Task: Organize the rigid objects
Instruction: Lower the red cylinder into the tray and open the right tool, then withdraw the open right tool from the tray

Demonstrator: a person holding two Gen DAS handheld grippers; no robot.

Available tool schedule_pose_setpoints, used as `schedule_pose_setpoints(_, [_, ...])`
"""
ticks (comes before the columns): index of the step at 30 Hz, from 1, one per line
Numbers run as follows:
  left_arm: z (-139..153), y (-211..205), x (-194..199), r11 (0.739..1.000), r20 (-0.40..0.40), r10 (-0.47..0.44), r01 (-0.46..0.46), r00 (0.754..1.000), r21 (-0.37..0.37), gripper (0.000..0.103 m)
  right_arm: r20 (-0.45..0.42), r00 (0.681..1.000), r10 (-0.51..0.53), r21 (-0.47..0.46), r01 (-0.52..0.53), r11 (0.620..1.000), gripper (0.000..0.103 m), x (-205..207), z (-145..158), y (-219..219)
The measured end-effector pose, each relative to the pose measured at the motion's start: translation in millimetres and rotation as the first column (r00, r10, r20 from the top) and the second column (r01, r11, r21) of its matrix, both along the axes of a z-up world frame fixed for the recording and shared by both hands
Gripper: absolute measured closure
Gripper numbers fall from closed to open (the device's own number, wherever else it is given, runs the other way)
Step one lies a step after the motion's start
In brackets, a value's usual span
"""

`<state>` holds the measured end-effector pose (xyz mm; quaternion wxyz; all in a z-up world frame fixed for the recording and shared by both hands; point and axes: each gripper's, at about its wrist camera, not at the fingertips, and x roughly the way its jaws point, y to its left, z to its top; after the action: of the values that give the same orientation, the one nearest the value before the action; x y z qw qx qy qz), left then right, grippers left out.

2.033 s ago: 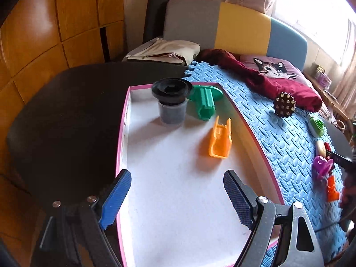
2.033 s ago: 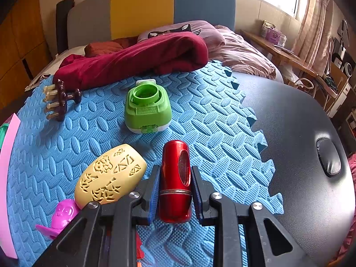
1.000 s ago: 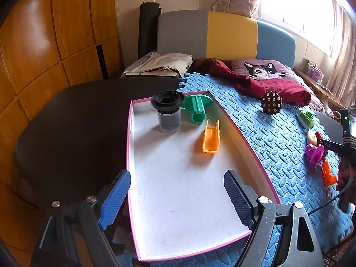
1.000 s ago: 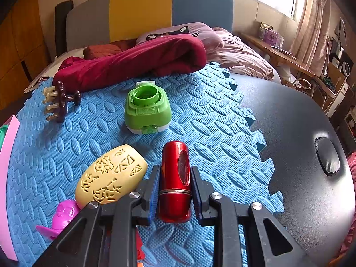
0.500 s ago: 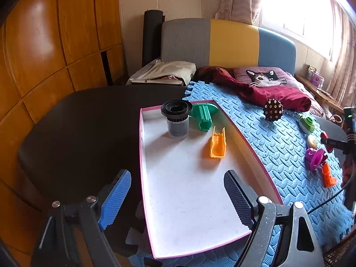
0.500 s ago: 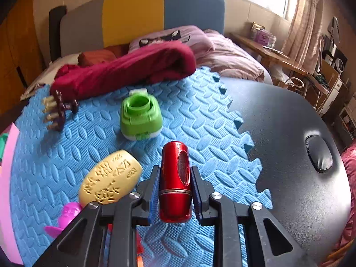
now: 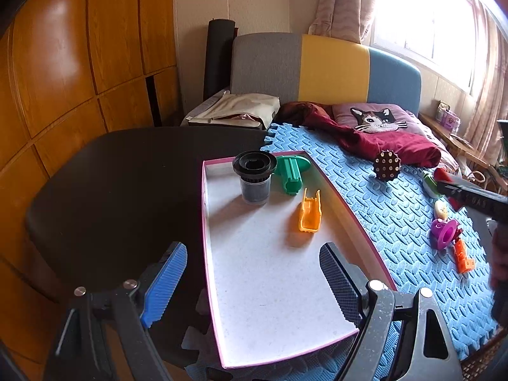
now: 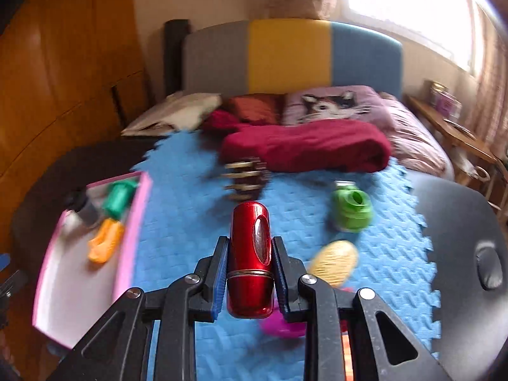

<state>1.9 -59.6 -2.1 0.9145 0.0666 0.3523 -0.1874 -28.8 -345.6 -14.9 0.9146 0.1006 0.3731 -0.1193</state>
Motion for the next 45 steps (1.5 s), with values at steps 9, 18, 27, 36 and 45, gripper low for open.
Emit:
schedule_pose_setpoints(9, [-7,17,13,0.998,-0.041,0.048,-0.050,0.998,-0.033,0.017,-0.034,0.970,0.242,0.085,-0.239,0.967,0.078,31,-15,97])
schedule_pose_setpoints(18, [-19,44,27,0.990,-0.077,0.132,-0.135,0.988,-0.041,0.017,-0.169,0.948,0.269,0.062,-0.262,0.963,0.078,67,-58,133])
schedule_pose_setpoints(27, [-24,45,29,0.989,-0.081,0.138,-0.141,0.987,-0.035,0.017,-0.170,0.958,0.230,-0.033,-0.239,0.970,0.077,70,-65,137])
schedule_pose_setpoints(36, [-25,48,32,0.985,-0.086,0.166,-0.169,0.982,-0.024,0.017,-0.082,0.974,0.212,-0.142,-0.222,0.965,0.068,47,-32,149])
schedule_pose_setpoints(45, [-15,40,25,0.988,-0.062,0.149,-0.150,0.987,-0.017,0.017,-0.003,0.978,0.207,-0.208,-0.203,0.957,0.064,26,-4,153])
